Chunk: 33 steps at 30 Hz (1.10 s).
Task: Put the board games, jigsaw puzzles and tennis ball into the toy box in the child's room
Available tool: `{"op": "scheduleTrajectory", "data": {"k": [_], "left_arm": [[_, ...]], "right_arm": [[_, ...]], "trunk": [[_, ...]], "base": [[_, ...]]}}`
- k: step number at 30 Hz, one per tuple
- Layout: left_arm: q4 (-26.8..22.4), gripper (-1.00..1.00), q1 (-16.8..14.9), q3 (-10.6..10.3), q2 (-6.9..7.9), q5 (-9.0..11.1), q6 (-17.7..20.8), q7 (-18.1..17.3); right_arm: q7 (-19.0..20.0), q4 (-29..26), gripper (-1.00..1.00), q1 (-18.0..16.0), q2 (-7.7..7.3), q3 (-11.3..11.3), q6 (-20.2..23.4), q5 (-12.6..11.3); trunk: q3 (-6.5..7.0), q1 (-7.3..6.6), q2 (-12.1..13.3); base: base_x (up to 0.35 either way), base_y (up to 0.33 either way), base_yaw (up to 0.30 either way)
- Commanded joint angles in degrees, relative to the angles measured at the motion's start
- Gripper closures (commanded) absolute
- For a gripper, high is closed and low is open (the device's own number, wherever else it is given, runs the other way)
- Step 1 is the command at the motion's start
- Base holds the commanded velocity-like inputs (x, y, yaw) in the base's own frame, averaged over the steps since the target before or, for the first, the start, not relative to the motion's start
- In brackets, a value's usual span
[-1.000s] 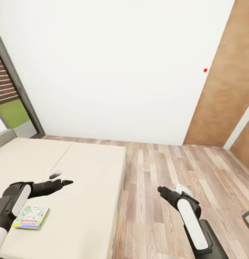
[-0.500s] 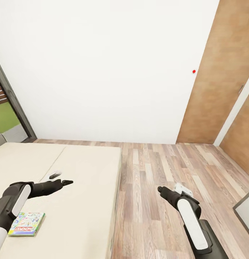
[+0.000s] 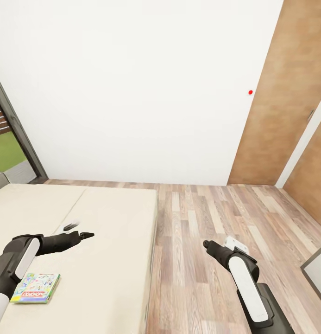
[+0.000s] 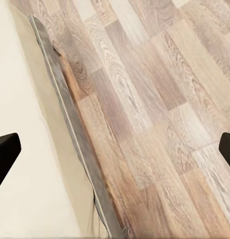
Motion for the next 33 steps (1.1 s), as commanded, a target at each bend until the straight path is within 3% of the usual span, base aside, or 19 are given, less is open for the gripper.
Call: {"op": "scheduleTrajectory", "data": {"k": [1,24,33], "left_arm": [[0.0,-1.00,-0.1,0.1,-0.01,-0.1,0.3,-0.2],[0.0,-1.00,-0.1,0.1,-0.02,-0.1,0.3,-0.3],[0.0,-1.00,-0.1,0.1,-0.01,0.0,0.3,-0.2]], "right_arm": [[-0.6,-0.1,-1.00,-0.1,0.01,0.0,0.1,-0.5],[-0.6,0.0,-1.00,-0.1,0.02,0.0,0.0,-0.5],[-0.6,0.1,-1.00,-0.1,0.02,0.0,0.0,-0.5]], "trunk": [[-0.13,0.03,-0.1],[-0.13,0.03,-0.1],[-0.13,0.03,-0.1]], "base": [[-0.058,0.177,0.000],[-0.028,0.251,-0.001],[0.000,0.203,-0.171]]}}
